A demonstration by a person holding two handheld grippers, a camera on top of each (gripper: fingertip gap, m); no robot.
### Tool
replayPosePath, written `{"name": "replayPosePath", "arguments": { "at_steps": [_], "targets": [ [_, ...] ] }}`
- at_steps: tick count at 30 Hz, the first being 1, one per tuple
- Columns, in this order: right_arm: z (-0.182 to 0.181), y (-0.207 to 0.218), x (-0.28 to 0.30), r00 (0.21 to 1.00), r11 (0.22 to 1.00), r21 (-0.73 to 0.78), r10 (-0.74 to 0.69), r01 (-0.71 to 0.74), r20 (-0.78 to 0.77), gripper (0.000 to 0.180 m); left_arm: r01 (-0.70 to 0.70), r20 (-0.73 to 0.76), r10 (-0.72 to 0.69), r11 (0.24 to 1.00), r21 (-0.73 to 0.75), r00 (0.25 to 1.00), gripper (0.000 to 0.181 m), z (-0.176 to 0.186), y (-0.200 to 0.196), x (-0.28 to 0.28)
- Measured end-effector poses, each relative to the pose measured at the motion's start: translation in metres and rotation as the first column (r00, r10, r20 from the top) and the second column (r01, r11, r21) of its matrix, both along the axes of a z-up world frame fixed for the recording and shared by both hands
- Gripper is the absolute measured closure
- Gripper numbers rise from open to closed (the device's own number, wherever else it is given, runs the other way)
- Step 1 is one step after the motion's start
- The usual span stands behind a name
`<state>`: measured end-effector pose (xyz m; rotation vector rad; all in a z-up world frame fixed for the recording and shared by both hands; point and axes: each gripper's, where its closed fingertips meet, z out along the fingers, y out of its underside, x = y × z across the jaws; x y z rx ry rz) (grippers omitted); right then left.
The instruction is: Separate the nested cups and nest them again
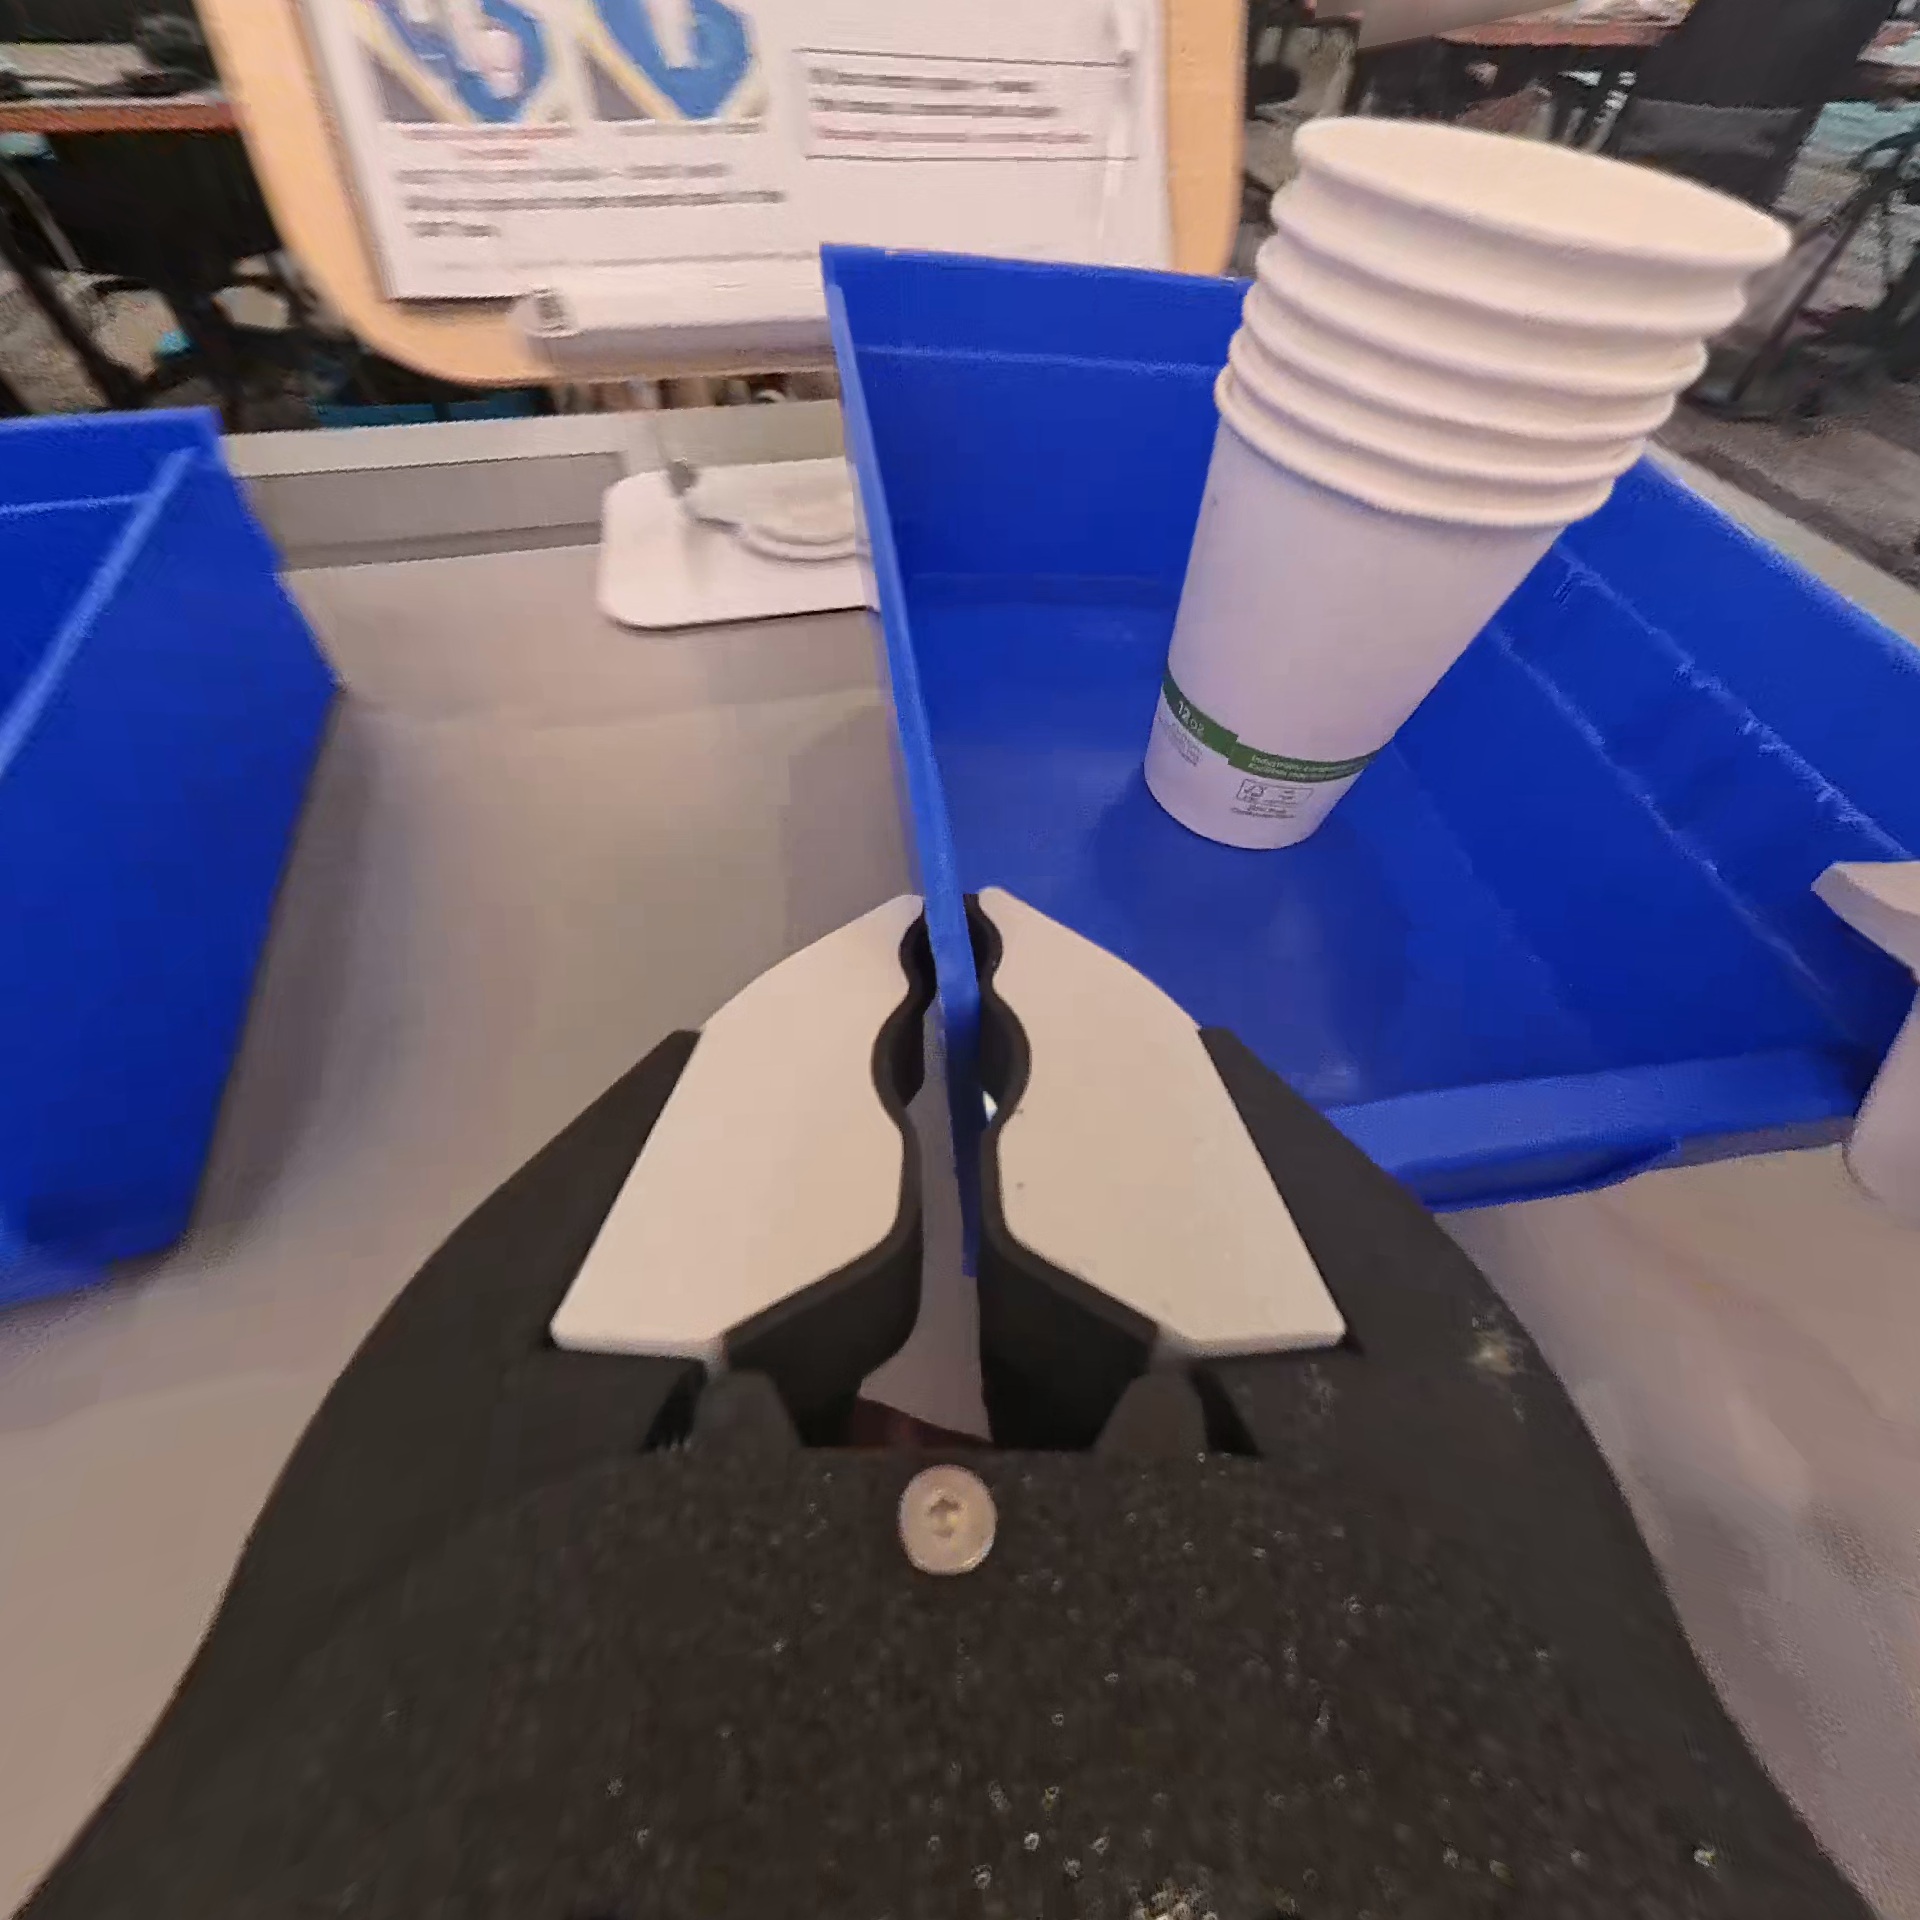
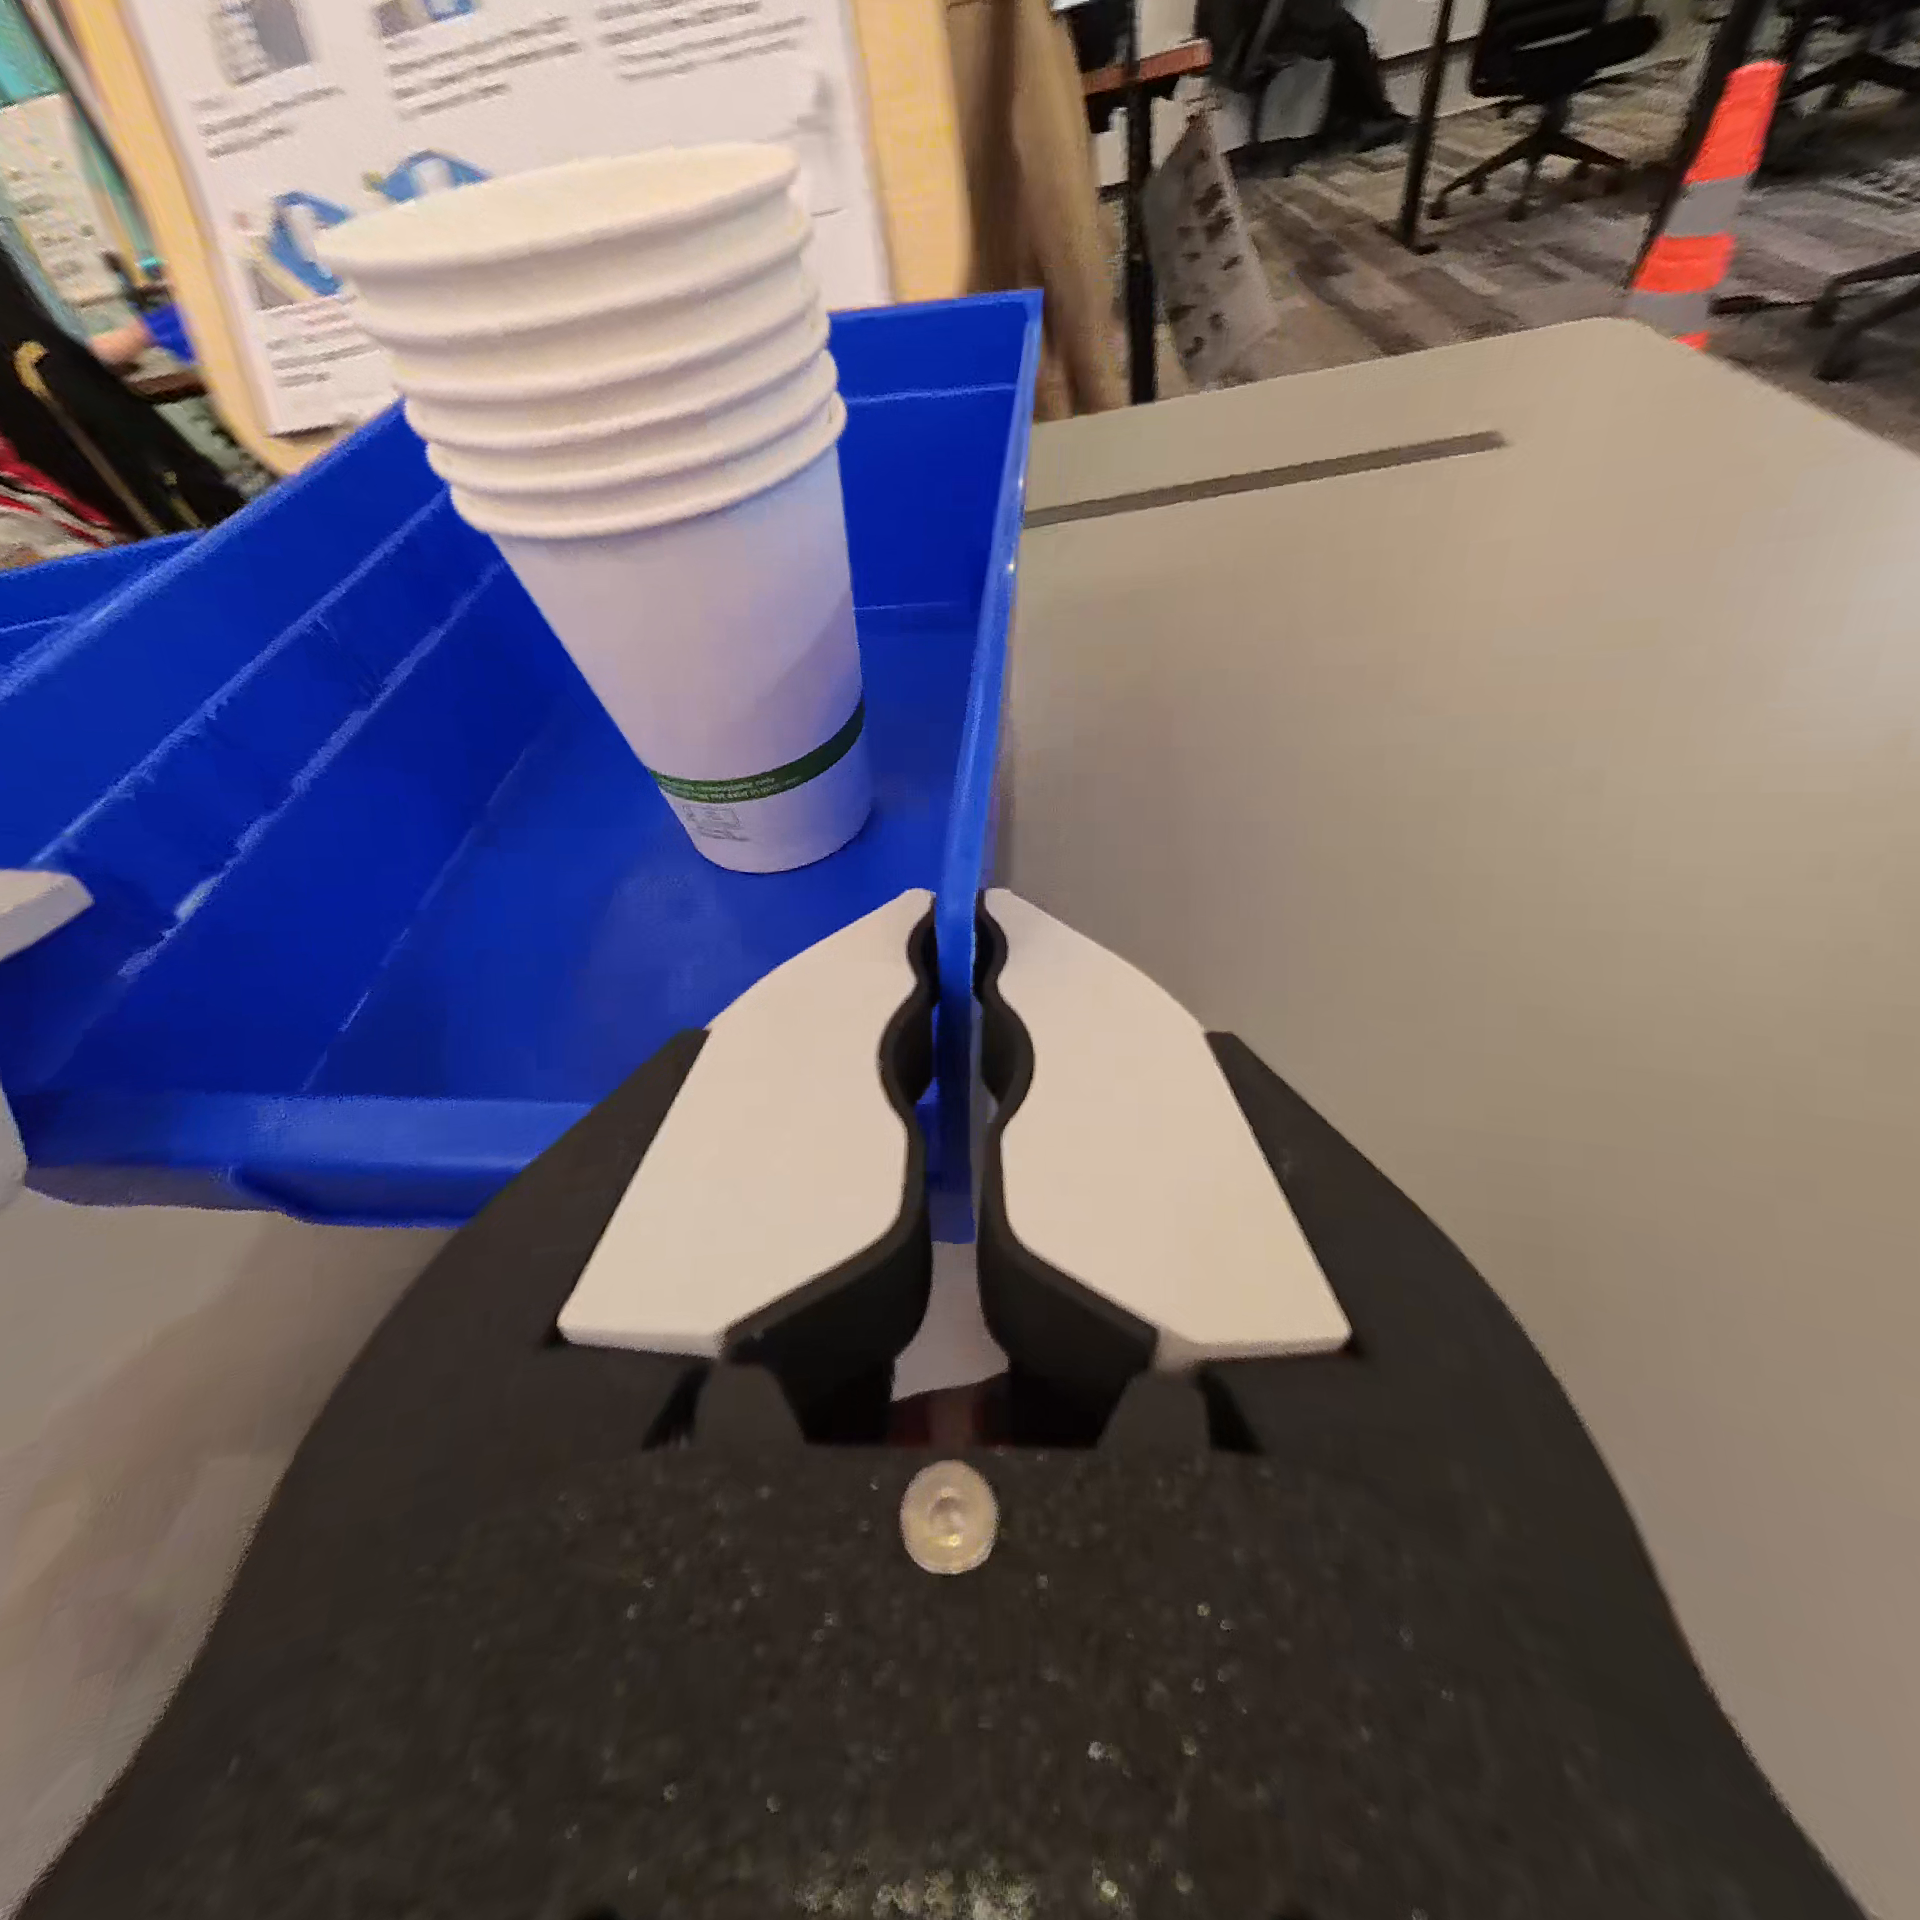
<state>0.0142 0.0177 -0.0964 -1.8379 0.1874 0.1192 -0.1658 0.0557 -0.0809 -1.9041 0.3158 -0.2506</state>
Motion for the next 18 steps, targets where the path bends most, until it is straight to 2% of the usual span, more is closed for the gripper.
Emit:
{"name": "replayPosePath", "arguments": {
  "at_steps": [5,9,18],
  "targets": [
    [-0.006,0.012,-0.074,0.994,0.994,-0.021,0.107,-0.107,0.019,0.177,-0.109,0.003,0.109,0.994,0.013,0.994,0.176,-0.010,-0.017,-0.079],
    [-0.016,0.017,-0.112,0.986,0.985,-0.042,0.167,-0.166,0.023,0.176,-0.177,0.005,0.177,0.984,0.004,0.984,0.176,-0.019,-0.025,-0.120],
    [-0.031,0.018,-0.123,0.979,0.978,-0.064,0.200,-0.198,0.028,0.175,-0.168,-0.016,0.168,0.985,-0.037,0.986,0.174,-0.043,-0.016,-0.134]
  ]
}}
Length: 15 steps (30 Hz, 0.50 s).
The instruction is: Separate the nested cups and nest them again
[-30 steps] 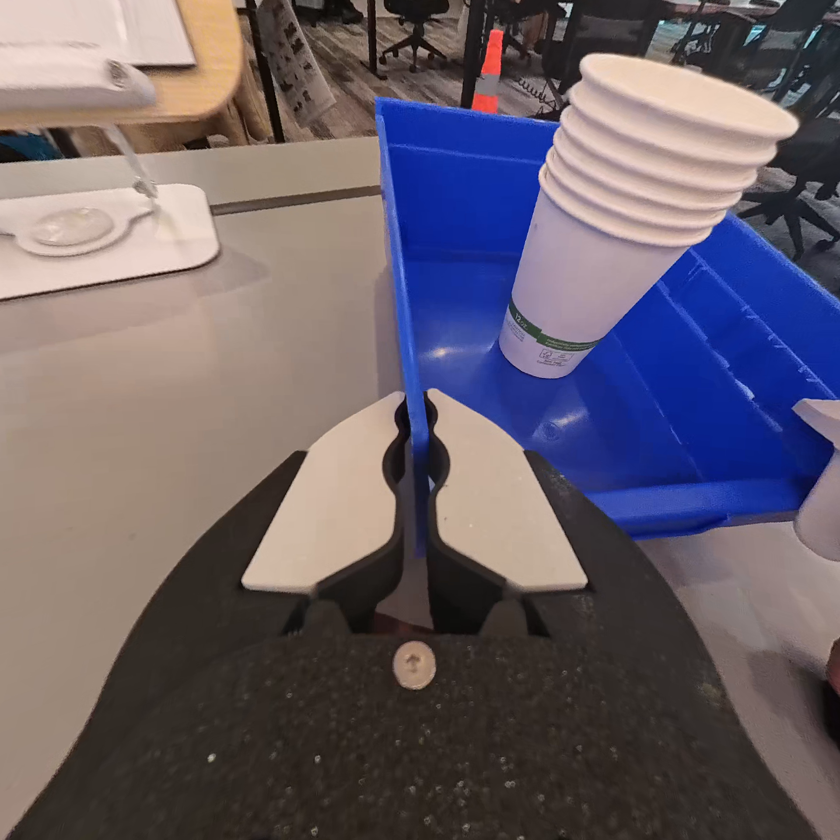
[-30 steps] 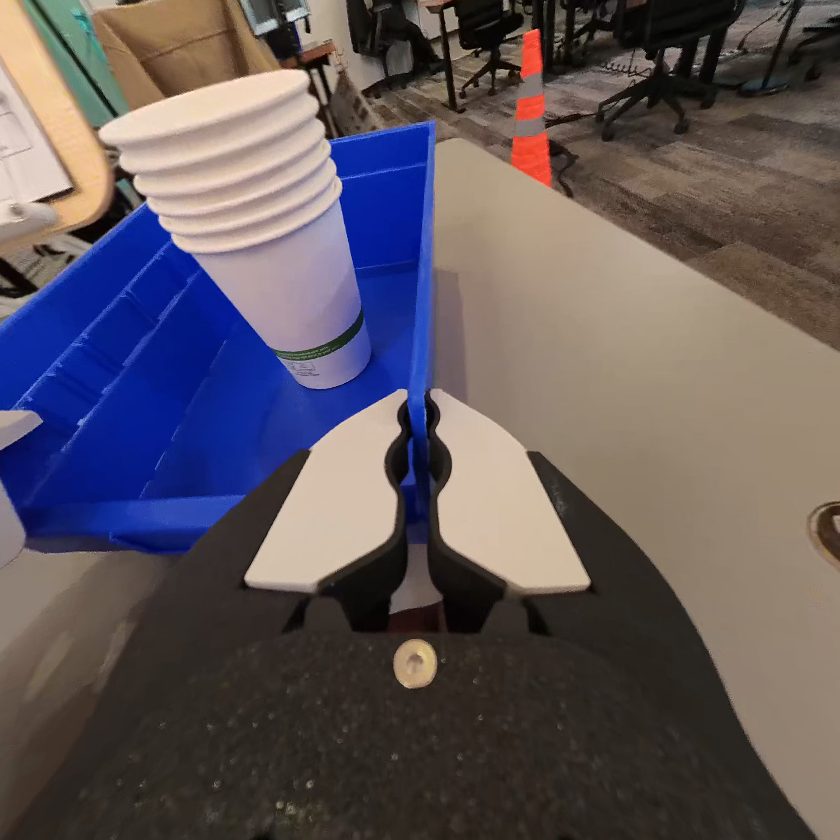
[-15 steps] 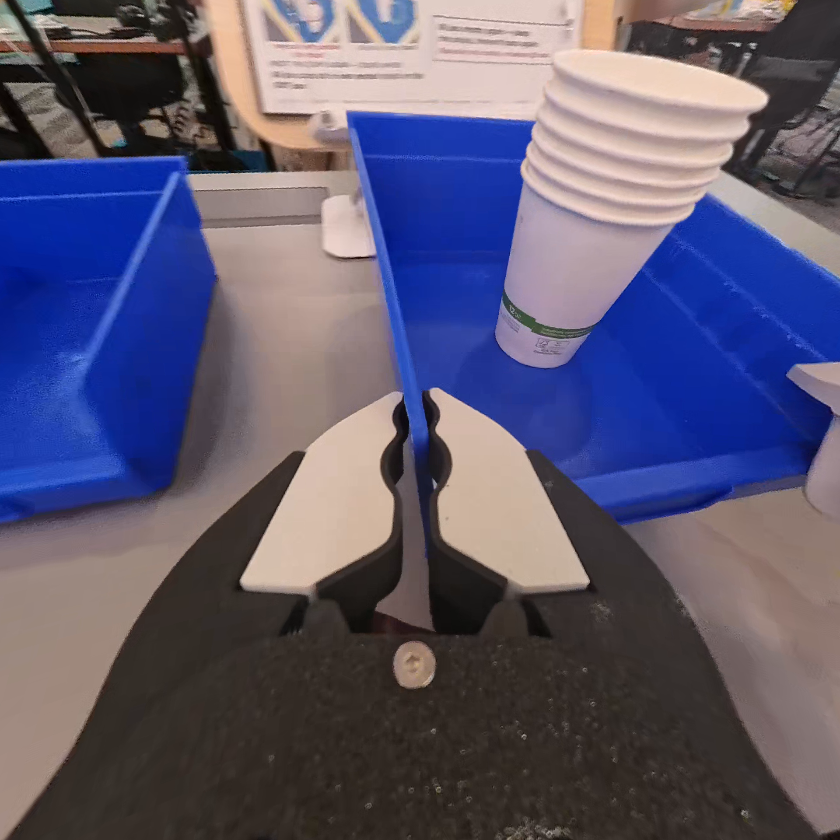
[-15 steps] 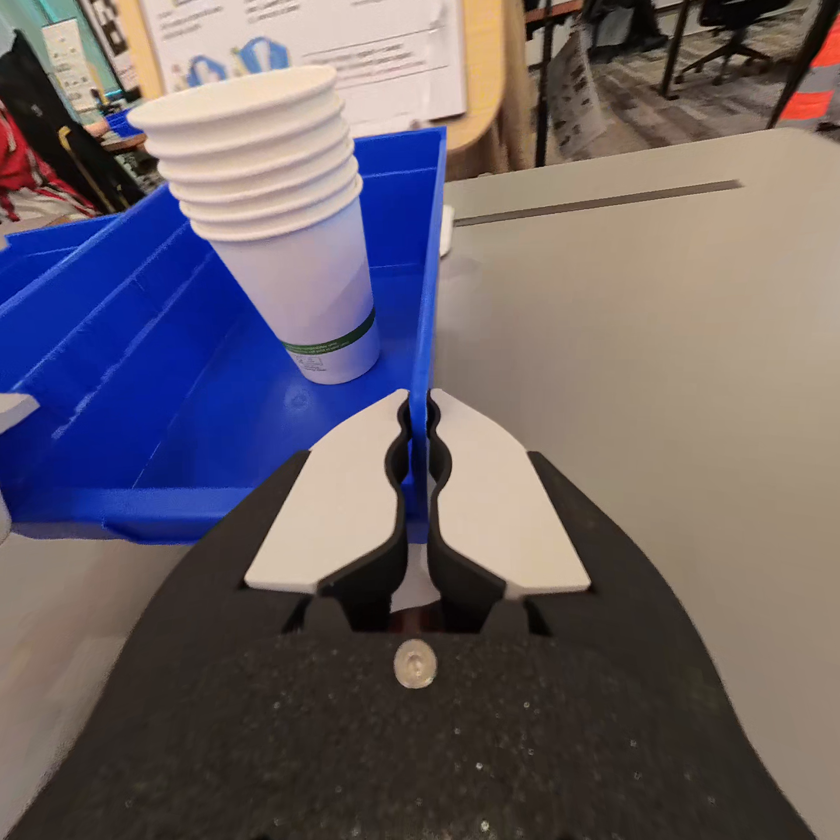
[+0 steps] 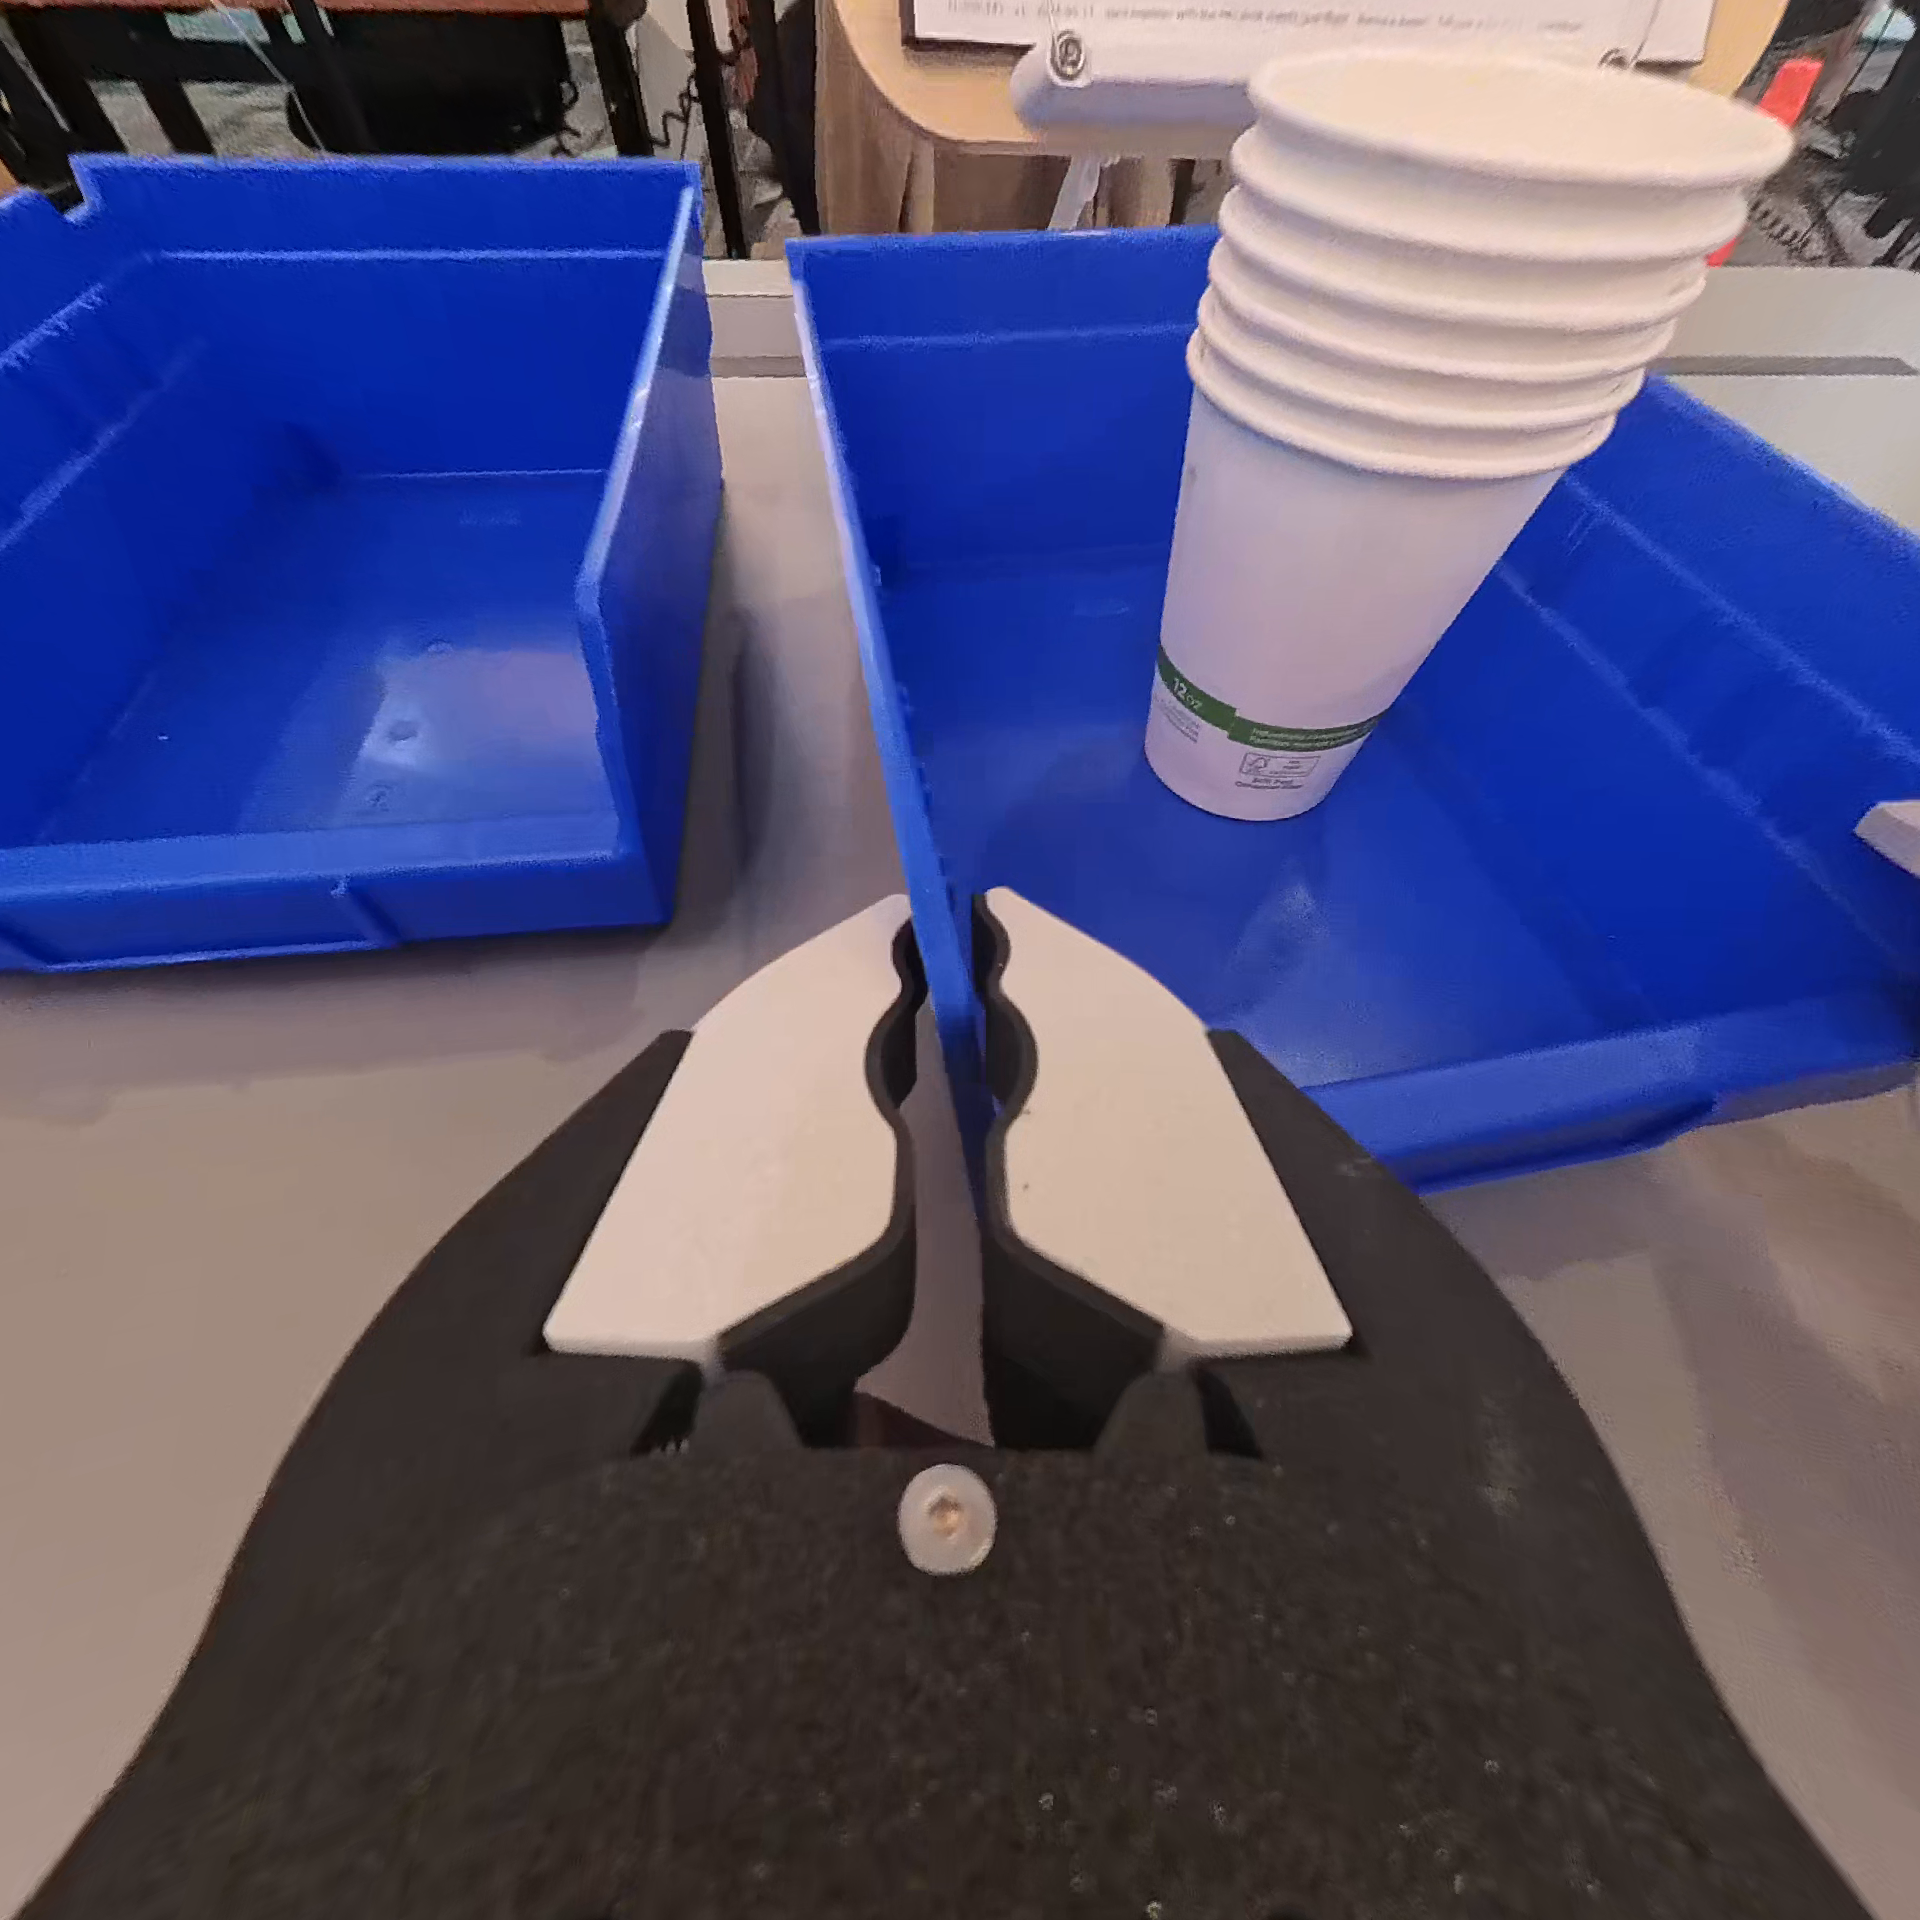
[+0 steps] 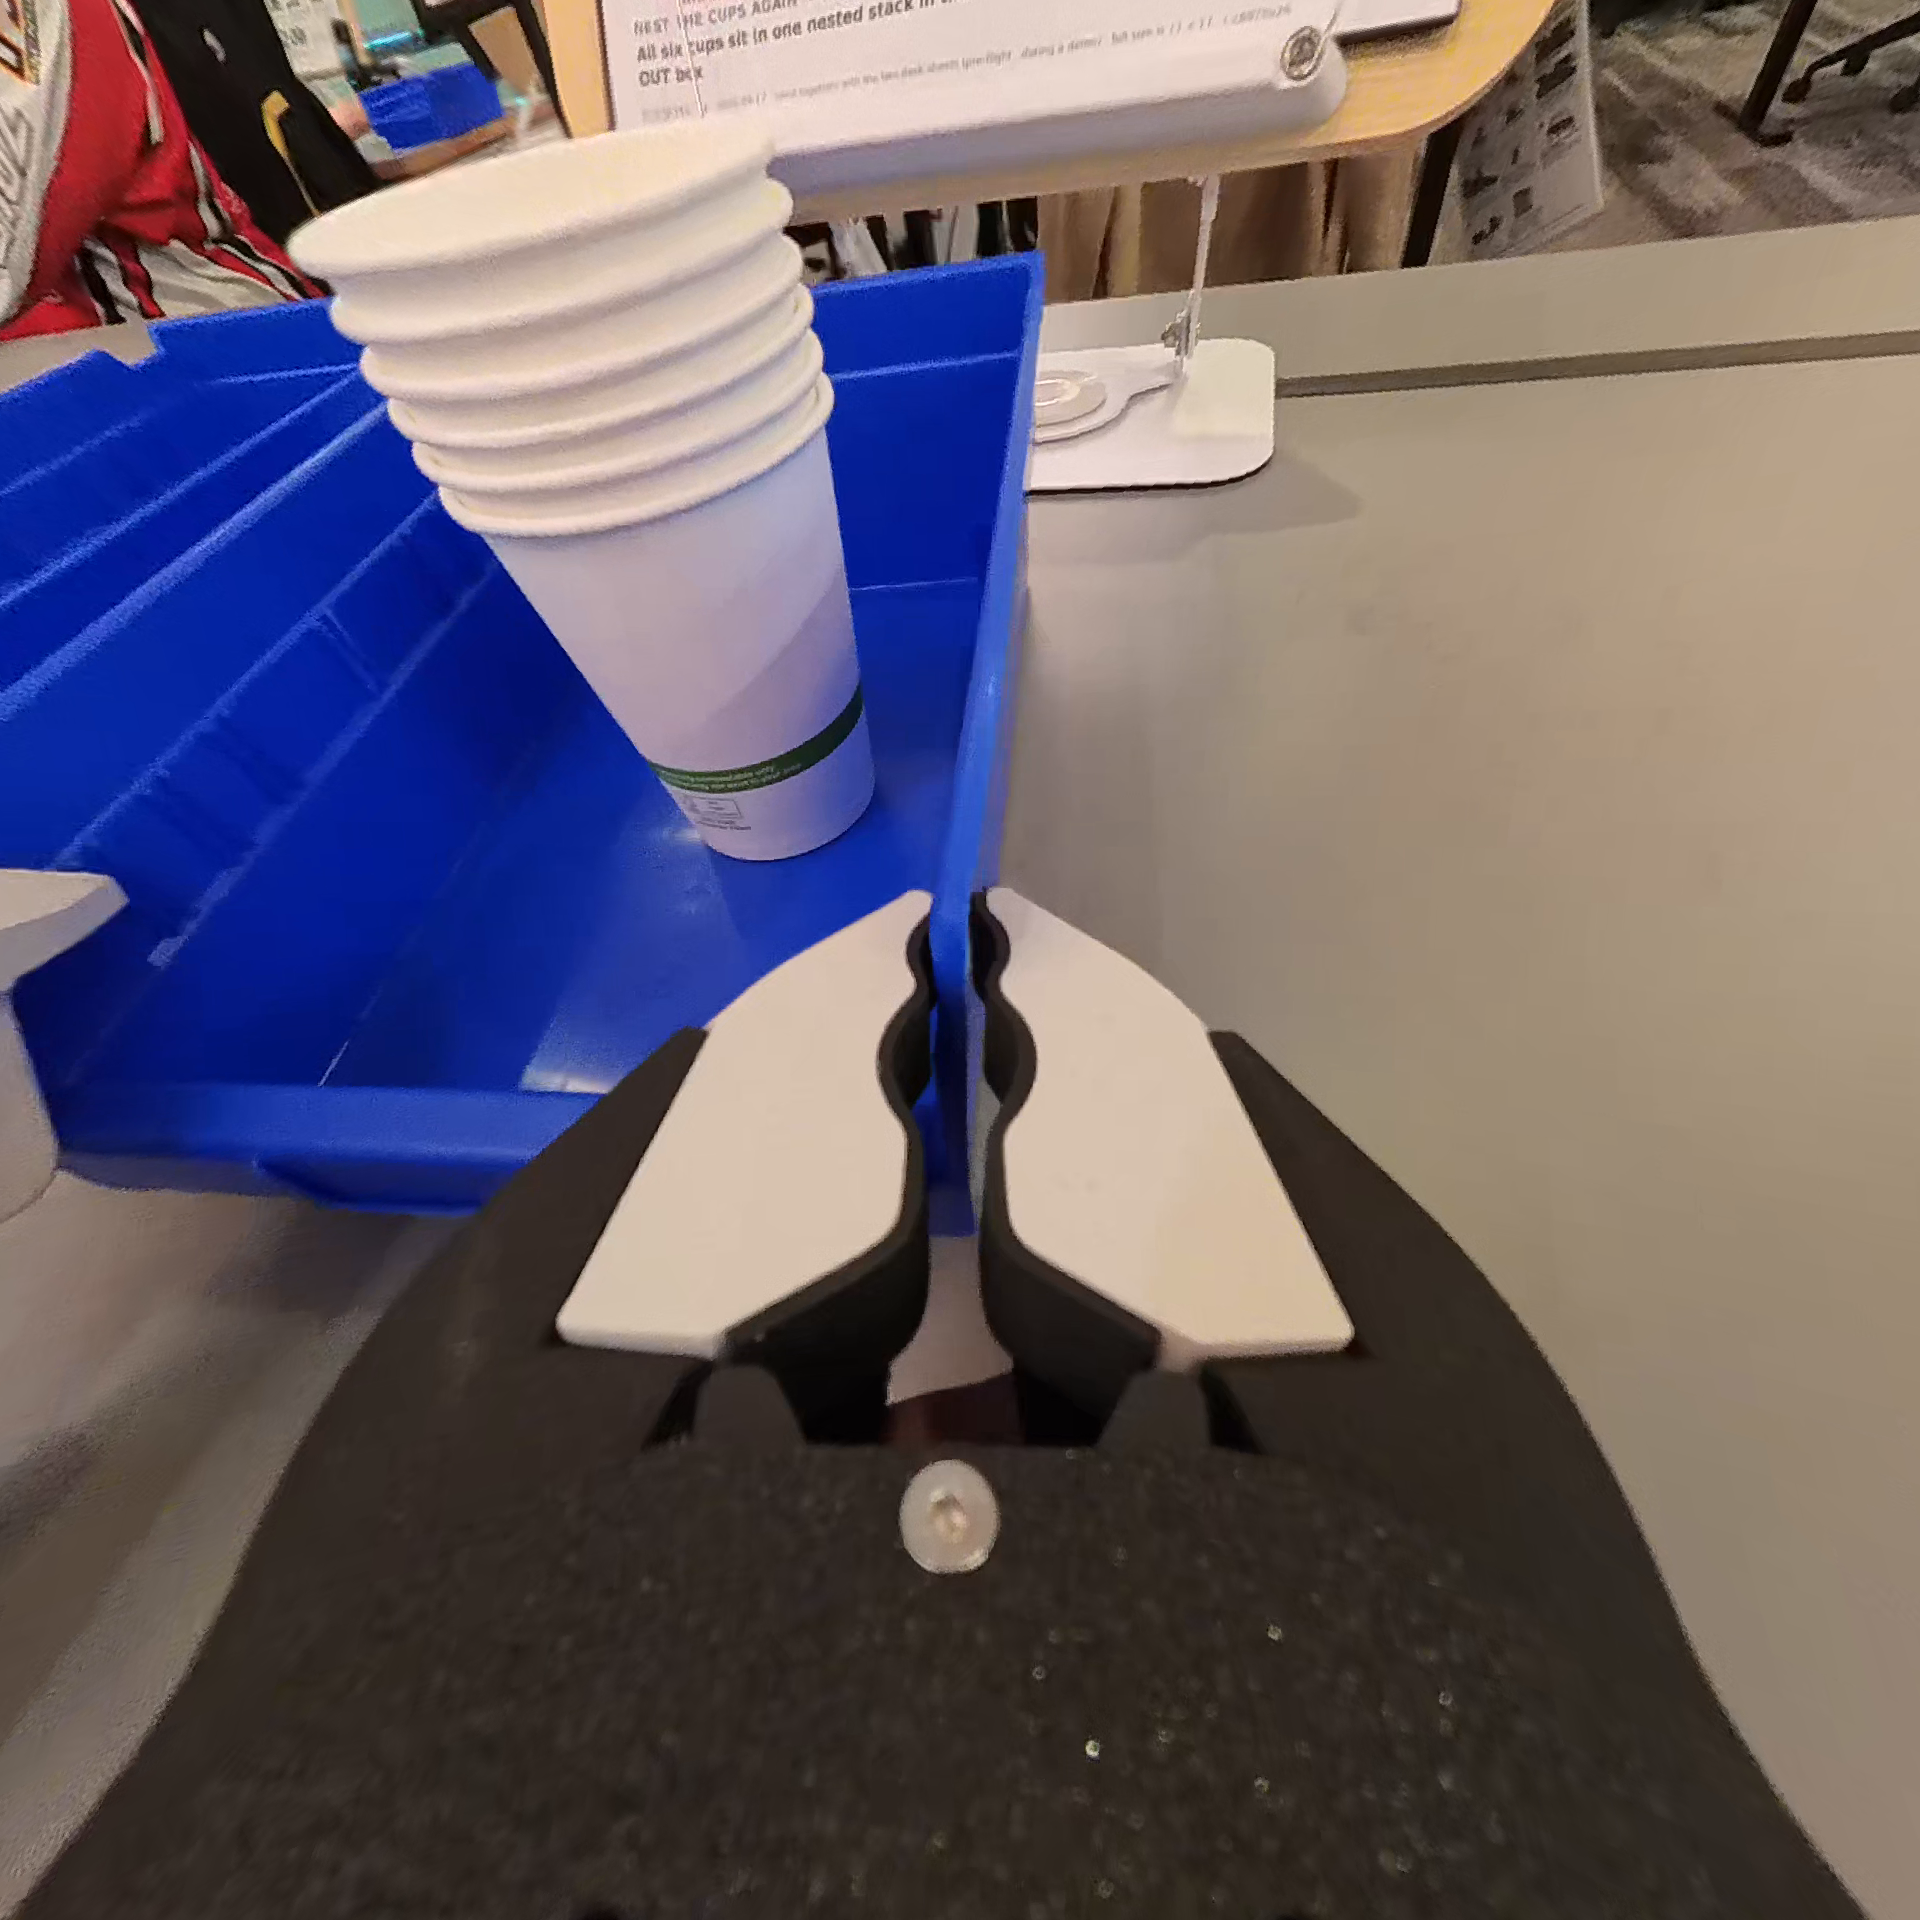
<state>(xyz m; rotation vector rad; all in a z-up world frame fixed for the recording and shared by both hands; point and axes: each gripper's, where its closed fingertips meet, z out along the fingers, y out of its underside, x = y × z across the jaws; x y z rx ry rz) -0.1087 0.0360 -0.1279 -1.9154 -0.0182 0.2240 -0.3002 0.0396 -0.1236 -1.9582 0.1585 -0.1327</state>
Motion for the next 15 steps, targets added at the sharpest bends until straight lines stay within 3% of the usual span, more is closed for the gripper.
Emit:
{"name": "replayPosePath", "arguments": {
  "at_steps": [1,3,6,11,15],
  "targets": [
    [0.000,0.000,-0.001,1.000,1.000,0.002,0.016,-0.016,-0.008,0.175,0.017,-0.009,-0.017,1.000,-0.003,1.000,0.167,-0.001,0.000,0.001],
    [0.001,-0.005,0.002,0.999,0.999,0.013,0.040,-0.039,-0.017,0.146,0.040,-0.013,-0.041,0.999,-0.024,0.999,0.122,-0.001,-0.007,0.001],
    [0.013,-0.029,0.010,0.995,0.992,0.080,0.097,-0.095,-0.024,0.137,0.082,-0.019,-0.083,0.995,-0.058,0.996,0.103,-0.003,-0.037,-0.009],
    [0.030,-0.087,0.015,0.959,0.935,0.214,0.274,-0.282,0.064,0.130,0.012,0.013,-0.012,1.000,-0.026,1.000,0.105,0.004,-0.088,-0.074],
    [0.037,-0.102,-0.005,0.915,0.890,0.231,0.403,-0.394,0.011,0.131,-0.131,0.031,0.131,0.991,0.002,0.991,0.107,0.022,-0.052,-0.165]
  ]
}}
